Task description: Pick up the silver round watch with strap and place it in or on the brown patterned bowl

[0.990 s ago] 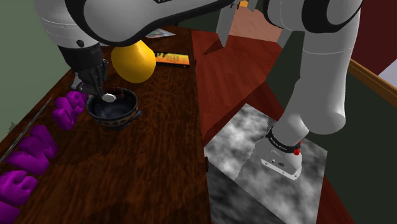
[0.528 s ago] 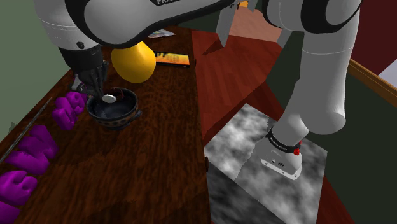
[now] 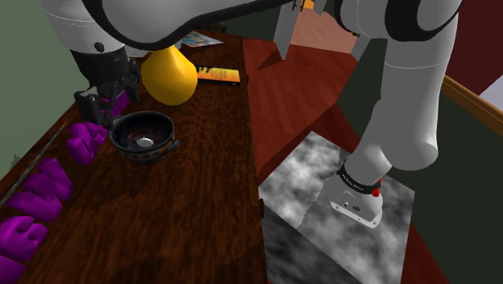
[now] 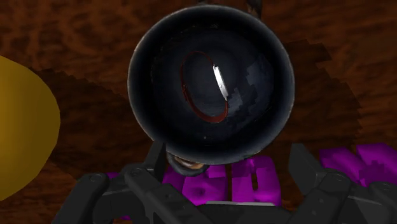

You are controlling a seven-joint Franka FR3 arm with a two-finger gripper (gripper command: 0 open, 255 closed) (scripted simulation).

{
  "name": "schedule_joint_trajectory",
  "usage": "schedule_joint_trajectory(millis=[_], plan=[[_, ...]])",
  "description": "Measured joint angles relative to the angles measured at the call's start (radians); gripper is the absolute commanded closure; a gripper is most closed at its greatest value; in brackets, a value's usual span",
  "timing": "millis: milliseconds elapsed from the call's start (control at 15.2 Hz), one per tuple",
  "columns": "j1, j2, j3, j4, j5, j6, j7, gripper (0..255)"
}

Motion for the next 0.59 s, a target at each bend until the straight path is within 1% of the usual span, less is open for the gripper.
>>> schedule_joint_trajectory(millis=[132,198,594], plan=[[0.008,-0.006,0.004,0.052,0.006,-0.056,-0.007,0],[0.011,-0.007,0.005,0.066,0.006,-0.07,-0.008,0],[0.014,-0.004,0.005,0.08,0.006,-0.082,-0.009,0]])
